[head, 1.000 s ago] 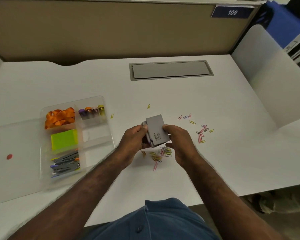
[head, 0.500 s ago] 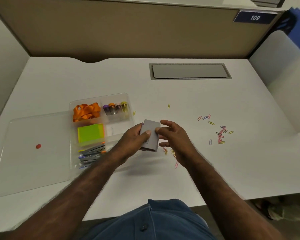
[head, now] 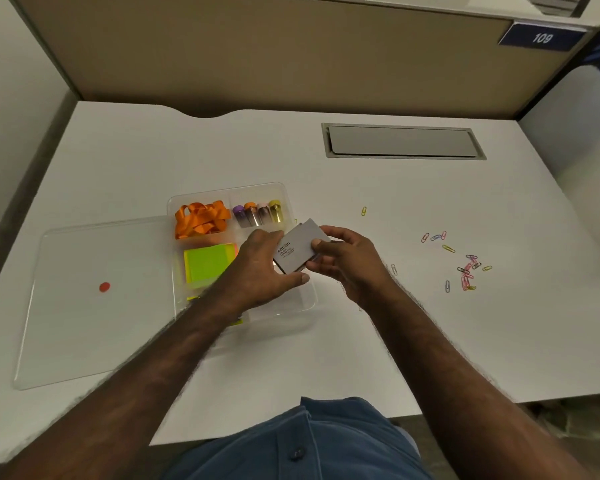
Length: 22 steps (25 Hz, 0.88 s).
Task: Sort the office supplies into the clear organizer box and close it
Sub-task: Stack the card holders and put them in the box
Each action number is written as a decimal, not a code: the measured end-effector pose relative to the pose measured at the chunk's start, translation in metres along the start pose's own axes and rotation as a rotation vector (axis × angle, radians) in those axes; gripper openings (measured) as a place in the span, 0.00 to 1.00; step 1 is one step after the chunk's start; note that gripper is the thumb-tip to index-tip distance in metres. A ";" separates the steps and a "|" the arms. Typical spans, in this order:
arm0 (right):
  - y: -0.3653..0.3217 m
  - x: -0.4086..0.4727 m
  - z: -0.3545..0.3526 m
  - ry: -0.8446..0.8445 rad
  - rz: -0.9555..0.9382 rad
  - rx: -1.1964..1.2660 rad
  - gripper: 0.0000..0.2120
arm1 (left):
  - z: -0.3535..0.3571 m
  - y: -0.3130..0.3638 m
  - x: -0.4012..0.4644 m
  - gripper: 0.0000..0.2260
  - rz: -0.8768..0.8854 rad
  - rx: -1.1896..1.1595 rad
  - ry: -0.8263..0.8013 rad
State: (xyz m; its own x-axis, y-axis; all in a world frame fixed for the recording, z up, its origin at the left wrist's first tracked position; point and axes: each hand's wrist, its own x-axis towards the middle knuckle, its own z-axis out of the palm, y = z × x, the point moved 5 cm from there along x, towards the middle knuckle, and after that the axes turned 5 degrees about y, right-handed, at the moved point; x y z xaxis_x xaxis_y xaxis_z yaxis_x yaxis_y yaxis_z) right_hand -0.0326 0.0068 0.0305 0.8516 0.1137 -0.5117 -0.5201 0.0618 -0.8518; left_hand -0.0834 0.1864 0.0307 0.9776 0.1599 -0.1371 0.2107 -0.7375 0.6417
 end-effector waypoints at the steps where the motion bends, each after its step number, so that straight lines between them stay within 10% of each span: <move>1: 0.002 0.002 0.005 -0.004 0.024 0.022 0.16 | -0.002 -0.002 0.002 0.41 0.014 0.037 0.018; 7: -0.001 0.016 0.026 -0.115 0.042 -0.065 0.23 | -0.017 -0.013 0.015 0.40 0.035 0.159 0.021; 13: -0.026 0.037 0.038 -0.218 -0.392 -0.973 0.42 | -0.034 -0.022 0.031 0.38 0.101 0.164 -0.035; 22: -0.028 0.057 0.069 -0.291 -0.626 -1.372 0.33 | -0.033 -0.035 0.044 0.37 0.158 0.345 -0.011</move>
State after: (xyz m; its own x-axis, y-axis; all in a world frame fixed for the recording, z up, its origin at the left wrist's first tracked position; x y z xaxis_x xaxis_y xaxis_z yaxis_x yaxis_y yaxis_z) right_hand 0.0260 0.0801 0.0327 0.7772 0.6126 -0.1438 0.5033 -0.7423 -0.4423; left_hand -0.0479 0.2407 0.0277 0.9976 0.0205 -0.0660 0.0432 -0.9305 0.3637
